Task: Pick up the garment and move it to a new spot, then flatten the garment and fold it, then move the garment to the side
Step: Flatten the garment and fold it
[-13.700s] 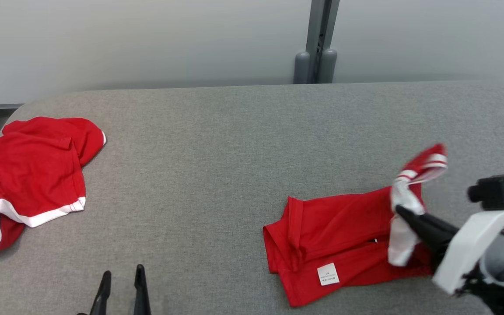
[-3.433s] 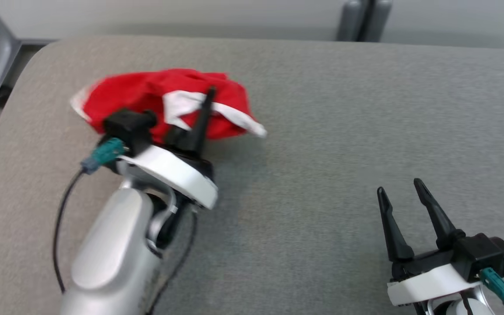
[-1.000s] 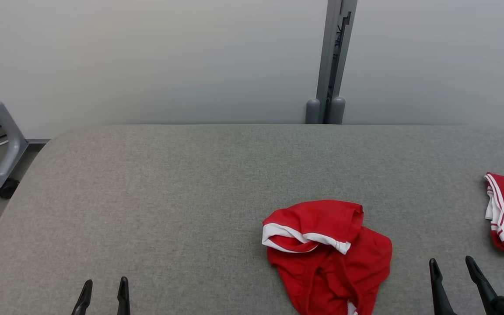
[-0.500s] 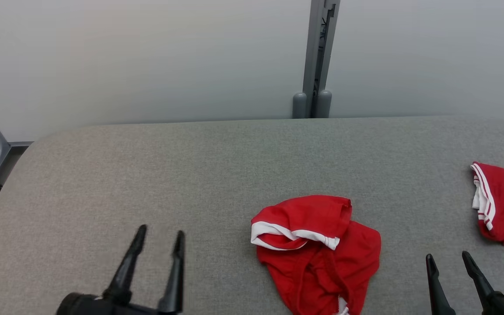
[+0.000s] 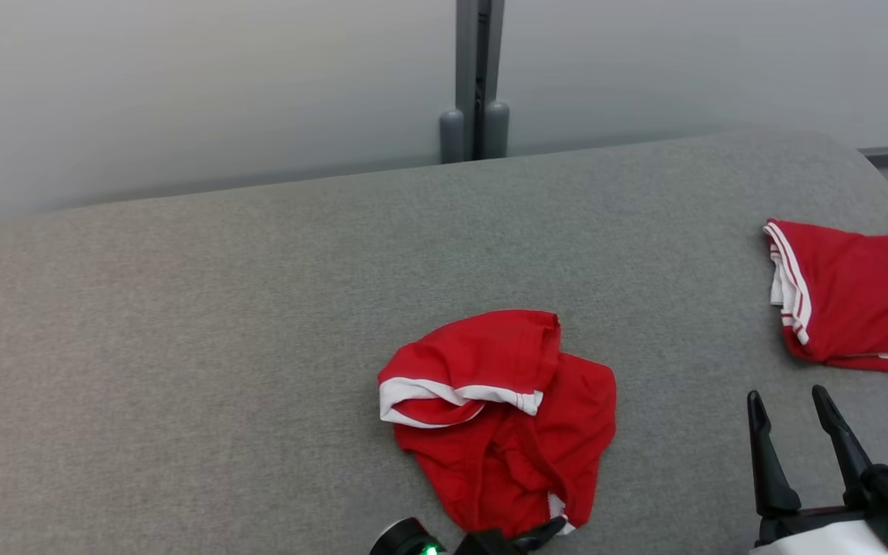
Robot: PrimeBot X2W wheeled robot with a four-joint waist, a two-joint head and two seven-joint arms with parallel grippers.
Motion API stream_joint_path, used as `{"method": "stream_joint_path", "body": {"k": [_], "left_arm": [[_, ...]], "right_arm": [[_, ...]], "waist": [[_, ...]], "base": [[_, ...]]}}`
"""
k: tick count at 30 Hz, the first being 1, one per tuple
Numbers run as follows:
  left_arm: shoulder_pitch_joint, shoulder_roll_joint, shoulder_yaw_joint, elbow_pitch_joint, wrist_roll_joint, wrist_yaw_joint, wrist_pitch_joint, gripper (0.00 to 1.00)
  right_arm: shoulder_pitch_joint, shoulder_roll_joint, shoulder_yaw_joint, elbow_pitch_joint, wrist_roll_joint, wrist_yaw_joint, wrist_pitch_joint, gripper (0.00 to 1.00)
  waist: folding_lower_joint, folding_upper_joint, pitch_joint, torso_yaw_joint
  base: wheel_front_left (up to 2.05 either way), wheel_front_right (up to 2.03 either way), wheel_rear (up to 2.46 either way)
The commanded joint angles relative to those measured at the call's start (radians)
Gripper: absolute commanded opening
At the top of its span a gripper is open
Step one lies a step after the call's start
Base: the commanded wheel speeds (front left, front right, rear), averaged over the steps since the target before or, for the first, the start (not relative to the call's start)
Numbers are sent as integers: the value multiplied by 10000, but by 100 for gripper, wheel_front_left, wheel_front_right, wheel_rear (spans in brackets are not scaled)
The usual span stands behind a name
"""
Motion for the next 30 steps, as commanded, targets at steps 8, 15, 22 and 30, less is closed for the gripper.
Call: {"method": "stream_joint_path", "body": {"k": [8,15,22,30], "left_arm": [[-1492,-30,-446,1860,-251,312,287,100],[-1786,-45,-462,2813,-375,477,255,100],[-2132,-70,-420,3284,-1327,313,-30,0],[-3483,-56,218,1379,-3695,600,-794,0]], "right_arm": [[-441,-49,-122,47,276,-2,-3,100],[-528,-49,-54,140,485,-2,-3,100],[-600,-51,-23,272,729,-2,-3,100],[-651,-52,17,390,946,-2,-3,100]], "waist": [[0,0,795,-1167],[0,0,896,-1356],[0,0,891,-1429],[0,0,792,-1380]], "base": [[0,0,0],[0,0,0],[0,0,0],[0,0,0]]}}
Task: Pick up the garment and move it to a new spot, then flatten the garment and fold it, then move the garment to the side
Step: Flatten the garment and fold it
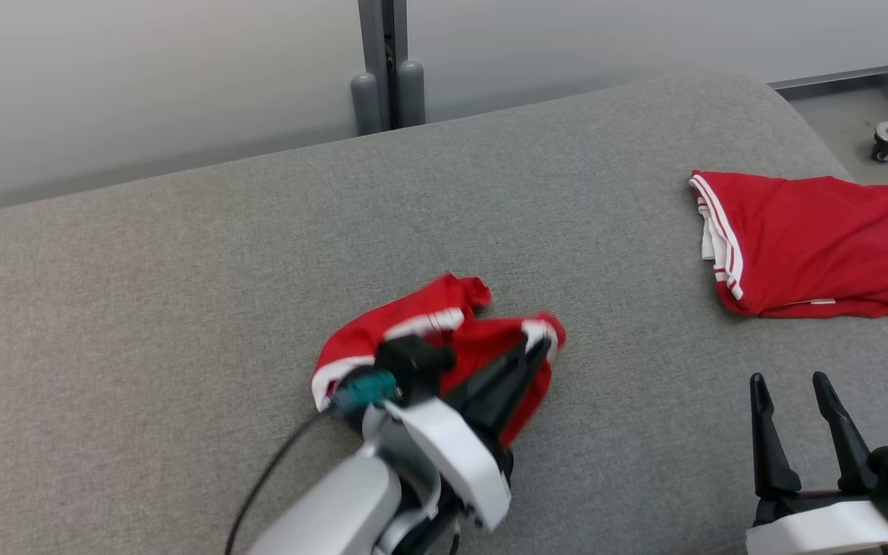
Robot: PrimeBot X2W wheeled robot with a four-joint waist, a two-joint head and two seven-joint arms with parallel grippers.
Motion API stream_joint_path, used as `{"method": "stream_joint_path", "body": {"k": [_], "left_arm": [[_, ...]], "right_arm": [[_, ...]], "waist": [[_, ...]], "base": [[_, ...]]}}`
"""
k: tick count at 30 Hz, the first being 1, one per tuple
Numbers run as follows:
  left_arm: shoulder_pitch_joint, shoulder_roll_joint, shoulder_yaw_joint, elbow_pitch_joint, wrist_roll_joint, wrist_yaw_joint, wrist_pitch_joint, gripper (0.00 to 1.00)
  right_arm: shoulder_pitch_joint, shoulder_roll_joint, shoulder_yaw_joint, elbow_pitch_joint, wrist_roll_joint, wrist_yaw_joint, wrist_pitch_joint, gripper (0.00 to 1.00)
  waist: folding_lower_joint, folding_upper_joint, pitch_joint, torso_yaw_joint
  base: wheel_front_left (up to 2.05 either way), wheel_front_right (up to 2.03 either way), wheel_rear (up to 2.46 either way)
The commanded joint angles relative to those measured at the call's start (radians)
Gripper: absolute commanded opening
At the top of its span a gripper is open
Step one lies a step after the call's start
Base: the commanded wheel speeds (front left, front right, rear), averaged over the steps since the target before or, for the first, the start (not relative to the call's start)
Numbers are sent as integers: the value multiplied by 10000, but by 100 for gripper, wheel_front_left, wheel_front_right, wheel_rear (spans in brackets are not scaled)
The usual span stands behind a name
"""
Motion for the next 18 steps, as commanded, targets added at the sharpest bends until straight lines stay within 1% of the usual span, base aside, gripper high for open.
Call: {"method": "stream_joint_path", "body": {"k": [1,5,6,8,10,12,14,15,17,18], "left_arm": [[-329,44,110,-135,-104,58,-62,0],[-1001,46,804,-871,-1041,221,-376,0],[-1074,57,1127,-1024,-1381,384,-497,0],[-1236,54,1708,-1343,-1709,666,-691,0],[-1185,112,2166,-1680,-2080,797,-762,0],[-908,431,2483,-2063,-2290,829,-697,0],[-352,767,2539,-2383,-2597,744,-410,0],[-24,938,2511,-2517,-2774,696,-206,0],[886,1109,2499,-2589,-3507,789,352,0],[1322,1310,2421,-2591,-3671,789,608,0]], "right_arm": [[-73,-45,7,16,61,-2,-3,100],[13,-48,11,62,117,-2,-3,100],[59,-50,-18,68,133,-2,-3,100],[134,-47,-128,72,169,-2,-3,100],[181,-48,-244,70,176,-2,-3,100],[225,-44,-297,115,139,-2,-3,100],[265,-50,-381,135,102,-2,-3,100],[312,-47,-410,165,81,-2,-4,100],[379,-44,-408,245,35,-2,-3,100],[386,-50,-412,267,36,-2,-3,100]], "waist": [[0,-1,-16,10],[0,-1,-114,69],[0,-1,-145,99],[0,-1,-184,195],[0,-1,-217,320],[0,-1,-245,451],[0,-1,-262,622],[0,-1,-278,721],[0,-1,-299,918],[0,-1,-302,1009]], "base": [[0,0,0],[0,0,0],[0,0,0],[0,0,0],[0,0,0],[0,0,0],[0,0,0],[0,0,0],[0,0,0],[0,0,0]]}}
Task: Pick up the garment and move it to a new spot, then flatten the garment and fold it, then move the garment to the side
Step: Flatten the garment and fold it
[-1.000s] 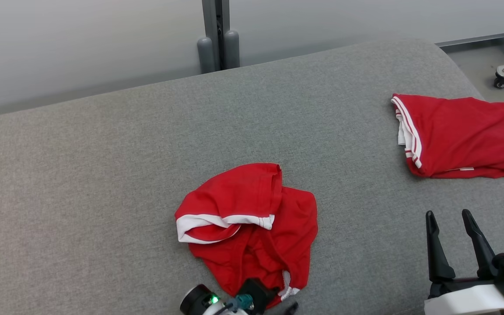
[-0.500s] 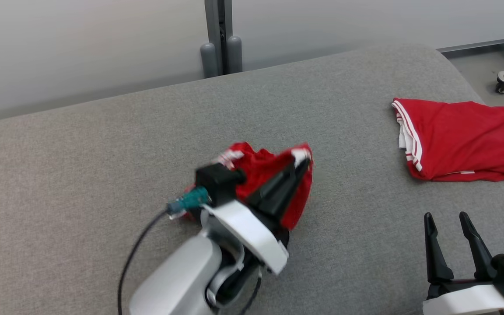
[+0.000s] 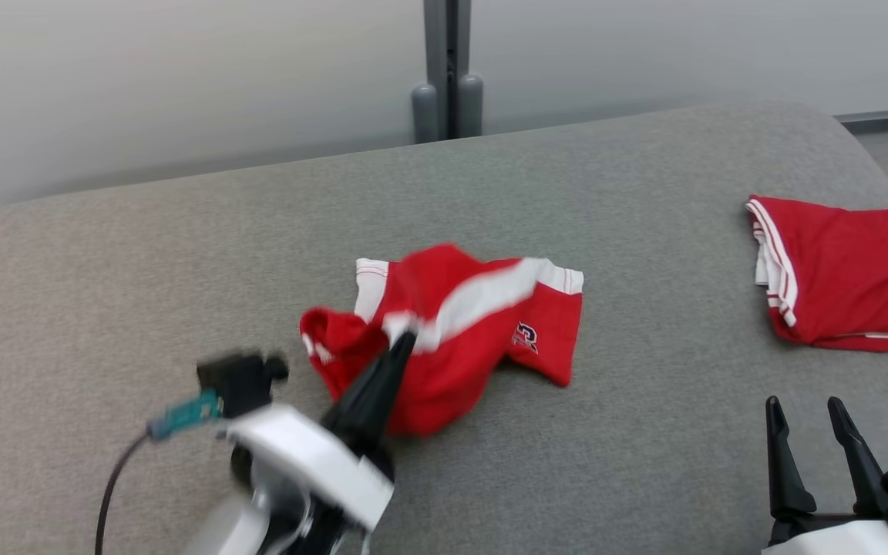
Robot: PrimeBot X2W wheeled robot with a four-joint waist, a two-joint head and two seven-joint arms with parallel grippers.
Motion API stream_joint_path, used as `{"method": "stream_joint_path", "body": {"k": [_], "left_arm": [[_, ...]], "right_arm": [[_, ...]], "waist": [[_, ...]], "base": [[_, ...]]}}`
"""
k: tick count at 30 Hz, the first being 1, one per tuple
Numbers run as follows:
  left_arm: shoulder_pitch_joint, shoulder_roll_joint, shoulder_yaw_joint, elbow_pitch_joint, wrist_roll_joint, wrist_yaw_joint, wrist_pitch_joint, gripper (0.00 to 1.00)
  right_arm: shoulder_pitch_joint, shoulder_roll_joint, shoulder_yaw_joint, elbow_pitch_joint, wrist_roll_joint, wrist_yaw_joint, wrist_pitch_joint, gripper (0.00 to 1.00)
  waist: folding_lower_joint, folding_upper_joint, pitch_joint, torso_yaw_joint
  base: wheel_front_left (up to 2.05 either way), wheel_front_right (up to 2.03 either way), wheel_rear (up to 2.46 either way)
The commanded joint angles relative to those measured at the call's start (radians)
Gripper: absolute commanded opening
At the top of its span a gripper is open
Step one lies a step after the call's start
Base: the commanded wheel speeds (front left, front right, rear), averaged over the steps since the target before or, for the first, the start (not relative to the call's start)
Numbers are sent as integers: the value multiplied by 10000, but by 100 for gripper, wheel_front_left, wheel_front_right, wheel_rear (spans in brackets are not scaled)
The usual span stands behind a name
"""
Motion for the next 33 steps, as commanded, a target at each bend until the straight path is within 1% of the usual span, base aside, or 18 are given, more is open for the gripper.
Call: {"method": "stream_joint_path", "body": {"k": [1,3,5,6,8,9,12,15,17,20,24,25,26,27,28,31,33], "left_arm": [[948,431,-104,43,-284,106,337,0],[1922,655,-278,253,-410,192,465,0],[2799,758,-391,549,-571,222,389,0],[3482,833,-323,959,-808,293,283,0],[3876,885,-61,1391,-960,379,-49,0],[3876,885,-61,1391,-960,379,-49,0],[4035,837,271,2020,-1132,249,-461,0],[3726,777,492,2361,-1279,10,-658,0],[3620,708,510,2439,-1405,-190,-602,0],[3575,786,548,2518,-1414,-436,-705,0],[3850,1013,581,2726,-1181,-419,-939,0],[3881,1059,614,2768,-1130,-386,-1029,3],[3889,1118,633,2796,-1043,-346,-1117,14],[3918,1173,648,2823,-944,-306,-1227,38],[3962,1216,642,2847,-840,-259,-1312,100],[4085,1389,505,2825,-506,-198,-1514,100],[4089,1492,579,2658,-154,-43,-1870,100]], "right_arm": [[95,-51,-33,72,-13,-2,-3,100],[140,-46,-39,112,-11,-2,-3,100],[182,-46,-20,174,-52,-2,-3,100],[274,-48,-18,279,-19,-2,-3,100],[355,-46,-99,435,-159,-2,-3,100],[355,-46,-99,435,-159,-2,-3,100],[443,-47,-151,568,-251,-2,-3,100],[510,-48,-129,759,-355,-2,-4,100],[504,-51,-150,850,-377,-2,-4,100],[477,-48,-113,947,-420,-2,-4,100],[559,-48,-54,1007,-397,-2,-3,100],[585,-51,-75,1012,-383,-2,-3,100],[614,-50,-94,1017,-372,-2,-3,100],[657,-48,-110,1025,-362,-2,-3,100],[697,-48,-109,1038,-354,-2,-3,100],[737,-50,-81,1061,-330,-2,-3,100],[730,-51,-140,995,-333,-2,-4,100]], "waist": [[0,0,-36,304],[0,0,-52,499],[0,0,-59,688],[0,0,-88,875],[0,0,-112,1119],[0,0,-112,1119],[0,0,-144,1503],[0,0,-188,1769],[0,0,-231,1897],[0,0,-296,1988],[0,0,-466,1976],[0,0,-505,1979],[0,0,-552,1987],[0,0,-601,1996],[0,0,-651,1996],[0,0,-845,1965],[0,0,-944,1933]], "base": [[0,0,0],[0,0,0],[0,0,0],[0,0,0],[0,0,0],[0,0,0],[0,0,0],[0,0,0],[0,0,0],[0,0,0],[0,0,0],[0,0,0],[0,0,0],[0,0,0],[0,0,0],[0,0,0],[0,0,0]]}}
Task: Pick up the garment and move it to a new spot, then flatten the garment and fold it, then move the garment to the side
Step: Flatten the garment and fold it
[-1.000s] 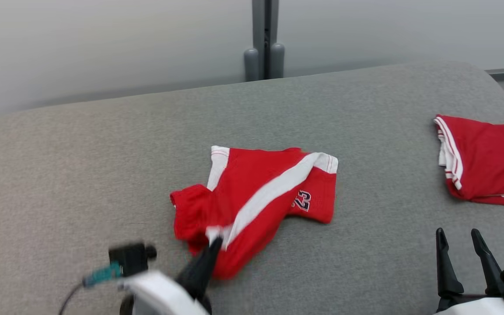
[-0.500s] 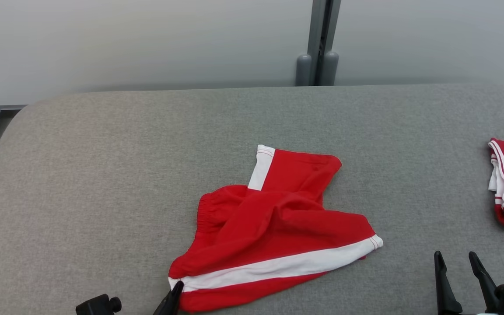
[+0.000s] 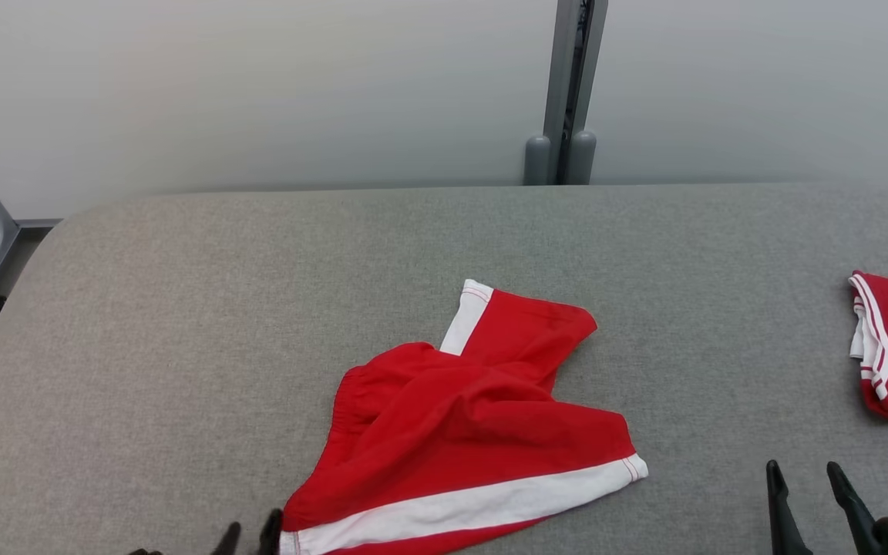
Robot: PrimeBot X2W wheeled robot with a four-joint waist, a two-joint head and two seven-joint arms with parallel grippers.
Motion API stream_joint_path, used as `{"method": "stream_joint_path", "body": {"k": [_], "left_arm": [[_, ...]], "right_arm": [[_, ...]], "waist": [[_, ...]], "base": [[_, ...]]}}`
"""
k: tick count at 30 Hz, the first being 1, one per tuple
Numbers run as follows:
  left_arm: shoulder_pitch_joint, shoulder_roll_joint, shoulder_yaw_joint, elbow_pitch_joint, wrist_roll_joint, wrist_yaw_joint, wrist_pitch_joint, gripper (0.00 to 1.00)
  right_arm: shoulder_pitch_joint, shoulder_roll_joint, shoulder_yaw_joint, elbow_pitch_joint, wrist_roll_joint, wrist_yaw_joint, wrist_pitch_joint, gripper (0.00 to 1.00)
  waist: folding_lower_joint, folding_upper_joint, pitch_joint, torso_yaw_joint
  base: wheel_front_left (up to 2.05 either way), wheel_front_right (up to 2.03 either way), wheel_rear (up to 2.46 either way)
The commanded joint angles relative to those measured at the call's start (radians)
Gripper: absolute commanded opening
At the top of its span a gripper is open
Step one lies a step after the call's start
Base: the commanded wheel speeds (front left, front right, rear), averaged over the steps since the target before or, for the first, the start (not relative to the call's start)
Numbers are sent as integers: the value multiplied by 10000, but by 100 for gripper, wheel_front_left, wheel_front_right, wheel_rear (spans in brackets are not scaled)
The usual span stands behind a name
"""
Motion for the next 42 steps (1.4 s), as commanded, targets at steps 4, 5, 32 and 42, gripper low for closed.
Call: {"method": "stream_joint_path", "body": {"k": [4,5,32,42], "left_arm": [[302,123,563,-722,1064,519,-658,100],[377,122,735,-938,1403,633,-702,100],[1508,-2050,4688,-2393,7615,-1030,-739,100],[1399,-2277,4904,-2299,7922,-1232,-740,100]], "right_arm": [[98,-58,-275,-340,-136,-3,-3,100],[108,-58,-353,-442,-125,-3,-3,100],[78,-56,343,-1896,-711,-3,-3,100],[2,-56,292,-1928,-790,-3,-2,100]], "waist": [[0,0,-274,-59],[0,0,-319,-55],[0,0,-742,119],[0,0,-678,67]], "base": [[0,0,0],[0,0,0],[0,0,0],[0,0,0]]}}
